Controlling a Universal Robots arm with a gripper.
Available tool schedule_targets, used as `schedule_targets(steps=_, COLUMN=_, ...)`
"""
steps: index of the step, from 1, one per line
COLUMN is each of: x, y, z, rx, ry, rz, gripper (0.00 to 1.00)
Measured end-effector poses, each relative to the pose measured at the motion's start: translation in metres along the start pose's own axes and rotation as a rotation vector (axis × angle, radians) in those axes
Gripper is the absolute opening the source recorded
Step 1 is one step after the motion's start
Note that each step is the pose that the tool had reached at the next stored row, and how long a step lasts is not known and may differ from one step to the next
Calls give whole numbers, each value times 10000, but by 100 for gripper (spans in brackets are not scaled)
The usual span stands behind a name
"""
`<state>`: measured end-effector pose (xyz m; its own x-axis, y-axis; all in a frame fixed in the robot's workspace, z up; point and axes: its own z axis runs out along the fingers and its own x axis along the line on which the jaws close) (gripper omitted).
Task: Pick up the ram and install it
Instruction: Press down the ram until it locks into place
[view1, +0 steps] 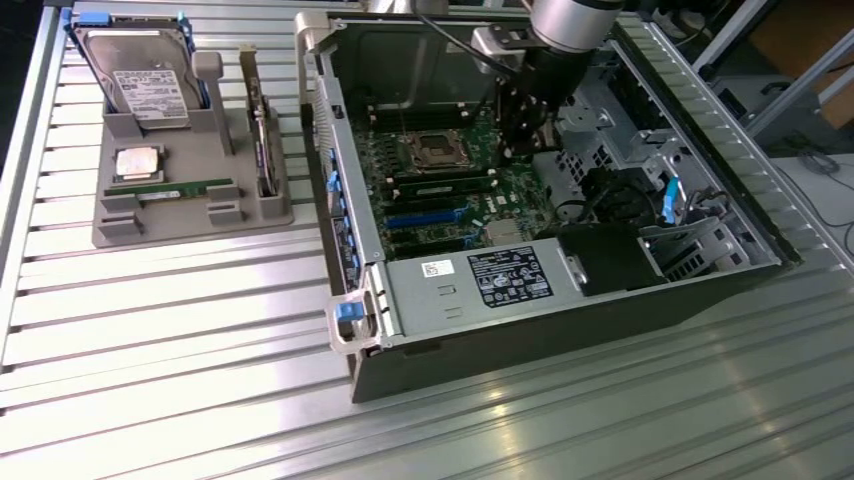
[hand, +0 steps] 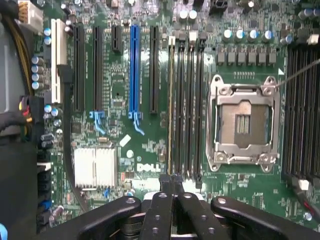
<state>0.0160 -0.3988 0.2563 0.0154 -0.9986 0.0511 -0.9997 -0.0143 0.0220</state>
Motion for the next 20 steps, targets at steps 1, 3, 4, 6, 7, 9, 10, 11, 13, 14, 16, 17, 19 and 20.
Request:
schedule_targets(steps=1, x=1, y=-24, z=-3, rx=-1, ry=0, rz=1, gripper=11)
schedule_targets(steps=3, x=2, y=-62, z=-11, rx=0, ry=-1, rz=1, gripper=11)
schedule_targets(steps=4, x=2, y=-77, z=-20, rx=-1, ry=0, rz=0, gripper=11)
schedule_targets(steps=6, x=4, y=-91, z=-59, rx=0, ry=-1, rz=1, gripper=11)
schedule_targets(steps=7, x=8, y=-103, z=-121, rx=-1, ry=0, rz=0, gripper=11)
schedule_targets(steps=9, x=13, y=-117, z=-213, rx=-1, ry=-1, rz=1, gripper=11)
schedule_targets(steps=10, x=15, y=-128, z=-255, rx=0, ry=-2, rz=0, gripper=11)
schedule_targets(steps=11, x=17, y=-138, z=-298, rx=-1, ry=-1, rz=1, gripper=11)
schedule_targets(steps=13, x=22, y=-151, z=-373, rx=-1, ry=-1, rz=0, gripper=11)
schedule_targets(steps=14, x=23, y=-154, z=-400, rx=-1, ry=-1, rz=1, gripper=11)
schedule_targets(steps=16, x=26, y=-163, z=-458, rx=0, ry=-5, rz=1, gripper=11)
schedule_targets(steps=17, x=26, y=-163, z=-458, rx=0, ry=-6, rz=2, gripper=11)
schedule_targets(steps=19, x=26, y=-163, z=-459, rx=-1, ry=-4, rz=1, gripper=11)
schedule_targets(steps=20, x=26, y=-163, z=-459, rx=-1, ry=-4, rz=0, gripper=11)
